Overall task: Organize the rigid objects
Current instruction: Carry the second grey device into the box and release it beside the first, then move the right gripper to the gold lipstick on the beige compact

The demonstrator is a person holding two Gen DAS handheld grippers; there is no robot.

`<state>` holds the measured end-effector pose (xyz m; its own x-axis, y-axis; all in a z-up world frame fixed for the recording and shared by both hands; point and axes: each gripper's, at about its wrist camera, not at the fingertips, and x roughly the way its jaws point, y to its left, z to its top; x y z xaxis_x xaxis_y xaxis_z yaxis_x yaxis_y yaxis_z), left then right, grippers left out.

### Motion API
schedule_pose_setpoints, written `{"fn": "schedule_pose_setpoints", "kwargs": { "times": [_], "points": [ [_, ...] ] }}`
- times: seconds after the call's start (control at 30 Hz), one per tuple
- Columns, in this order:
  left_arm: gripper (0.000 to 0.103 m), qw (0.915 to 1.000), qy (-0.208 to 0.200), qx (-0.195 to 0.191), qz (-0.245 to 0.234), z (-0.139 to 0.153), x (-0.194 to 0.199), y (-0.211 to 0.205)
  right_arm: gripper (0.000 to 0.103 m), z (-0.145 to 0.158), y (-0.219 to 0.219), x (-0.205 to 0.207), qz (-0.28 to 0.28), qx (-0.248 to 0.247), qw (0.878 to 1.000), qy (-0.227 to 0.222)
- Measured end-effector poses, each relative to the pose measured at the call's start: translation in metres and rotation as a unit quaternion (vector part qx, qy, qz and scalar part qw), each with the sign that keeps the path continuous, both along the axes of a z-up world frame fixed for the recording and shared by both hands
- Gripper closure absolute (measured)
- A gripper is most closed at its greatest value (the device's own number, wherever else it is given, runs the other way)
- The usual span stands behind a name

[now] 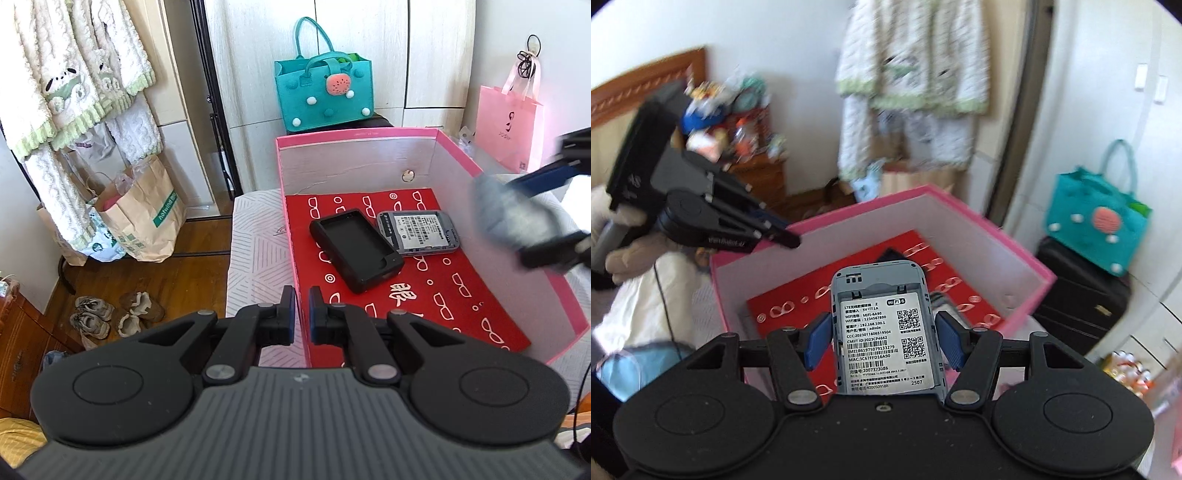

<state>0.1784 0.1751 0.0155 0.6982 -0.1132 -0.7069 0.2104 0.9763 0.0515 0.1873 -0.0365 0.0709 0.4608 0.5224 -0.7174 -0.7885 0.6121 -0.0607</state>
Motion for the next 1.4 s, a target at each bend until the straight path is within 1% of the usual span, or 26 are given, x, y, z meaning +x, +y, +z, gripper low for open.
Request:
{"fn": "schedule_pose_setpoints", "kwargs": {
  "times": [0.13,0.2,0.33,0.47,0.53,0.6,0.73,0.87,0.93,0.97,1.0,1.03,1.13,1.2,1.27,1.33,1.4],
  "points": [
    [0.097,1.0,-0.005,-0.007,-0.004,-0.001,0.0,0.001,0.037,-0.022,0.035,0.02,0.058,-0.067,0.996,0.026],
    [0.097,0.9999,-0.01,-0.011,-0.005,-0.003,-0.002,0.002,0.037,-0.032,0.047,0.026,0.079,-0.094,0.992,0.021],
    [0.097,0.9997,-0.013,-0.015,-0.012,-0.004,-0.003,0.004,0.037,-0.048,0.058,0.033,0.092,-0.125,0.987,0.039],
    [0.097,0.9995,-0.012,-0.023,-0.02,-0.002,-0.001,0.008,0.037,-0.052,0.061,0.037,0.113,-0.161,0.978,0.066],
    [0.097,0.9993,-0.014,-0.027,-0.021,-0.003,-0.001,0.009,0.037,-0.057,0.063,0.038,0.116,-0.179,0.973,0.088],
    [0.097,0.9992,-0.016,-0.03,-0.022,-0.003,-0.002,0.01,0.037,-0.062,0.064,0.037,0.117,-0.194,0.969,0.097],
    [0.097,0.999,-0.015,-0.037,-0.022,-0.004,-0.002,0.013,0.038,-0.071,0.066,0.042,0.106,-0.22,0.965,0.099],
    [0.097,0.999,-0.014,-0.037,-0.022,-0.003,-0.001,0.014,0.038,-0.071,0.067,0.045,0.1,-0.232,0.963,0.088],
    [0.097,0.9989,-0.014,-0.038,-0.022,-0.003,-0.001,0.014,0.039,-0.071,0.069,0.043,0.108,-0.249,0.959,0.08],
    [0.097,0.9989,-0.013,-0.039,-0.022,-0.003,-0.001,0.014,0.034,-0.072,0.07,0.04,0.116,-0.26,0.956,0.072],
    [0.097,0.9989,-0.013,-0.04,-0.021,-0.003,-0.002,0.013,0.025,-0.072,0.071,0.039,0.114,-0.267,0.955,0.061],
    [0.097,0.9989,-0.012,-0.041,-0.021,-0.003,-0.002,0.013,0.023,-0.071,0.07,0.041,0.102,-0.272,0.956,0.051],
    [0.097,0.9989,-0.01,-0.041,-0.02,-0.003,-0.002,0.013,0.023,-0.069,0.065,0.04,0.075,-0.27,0.96,0.021],
    [0.097,0.999,-0.009,-0.039,-0.02,-0.003,-0.002,0.012,0.022,-0.059,0.058,0.036,0.062,-0.248,0.967,-0.003],
    [0.097,0.9991,-0.009,-0.035,-0.02,-0.003,-0.002,0.011,0.022,-0.045,0.046,0.03,0.044,-0.21,0.976,-0.022],
    [0.097,0.9993,-0.009,-0.032,-0.019,-0.003,-0.002,0.009,0.022,-0.026,0.029,0.022,0.029,-0.157,0.986,-0.042],
    [0.097,0.9994,-0.008,-0.03,-0.017,-0.002,-0.003,0.009,0.021,-0.008,0.01,0.012,0.012,-0.1,0.993,-0.065]
  ]
}}
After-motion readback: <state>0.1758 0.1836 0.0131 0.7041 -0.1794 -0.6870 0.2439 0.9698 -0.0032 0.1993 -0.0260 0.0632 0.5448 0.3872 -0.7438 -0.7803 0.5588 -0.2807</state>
